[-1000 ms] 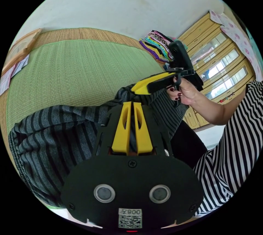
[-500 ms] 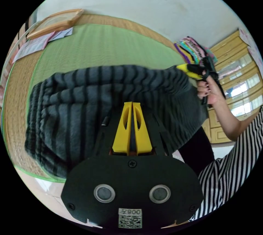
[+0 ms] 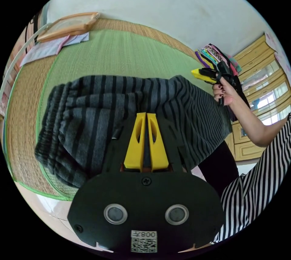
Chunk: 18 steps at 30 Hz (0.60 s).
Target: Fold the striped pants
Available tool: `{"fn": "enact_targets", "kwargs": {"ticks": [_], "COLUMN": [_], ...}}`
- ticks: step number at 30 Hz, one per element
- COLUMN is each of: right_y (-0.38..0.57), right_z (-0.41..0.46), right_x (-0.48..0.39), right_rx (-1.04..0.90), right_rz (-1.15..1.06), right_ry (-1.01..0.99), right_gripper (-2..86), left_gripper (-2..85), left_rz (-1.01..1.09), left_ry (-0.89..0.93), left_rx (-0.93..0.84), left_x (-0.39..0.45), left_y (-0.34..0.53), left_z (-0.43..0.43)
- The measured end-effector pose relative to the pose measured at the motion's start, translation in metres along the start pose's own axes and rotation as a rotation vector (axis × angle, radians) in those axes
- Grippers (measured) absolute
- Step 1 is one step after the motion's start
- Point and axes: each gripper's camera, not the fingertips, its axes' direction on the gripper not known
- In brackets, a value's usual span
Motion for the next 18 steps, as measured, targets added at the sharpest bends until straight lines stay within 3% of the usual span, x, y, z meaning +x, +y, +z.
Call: {"fn": "enact_targets", "kwargs": {"ticks": [6,10,18], "right_y": [-0.03,-0.021,0.085], "right_z": [0.043,0.066,0.086], "right_x": [0.003,-0.004,-0.023], "right_rx": [-0.175,-0.276,-0.154], "right_rz": [-0.045,-0.092,-0.153], "right_ry": [0.044,0.047,0.118], "right_gripper": [7.7,6.9,6.2], "left_gripper": [6.3,6.6,9.0], "left_rz": [0.053,0.075,0.234], "left_ry": [-0.01,0.104,0.257], "left_rx": [0.001,0.019,-0.125], "left_x": [-0.011,-0.013,0.015], "left_y": [-0.033,-0.046,-0.095], "left_z": [-0.011,-0.016,0.014]}}
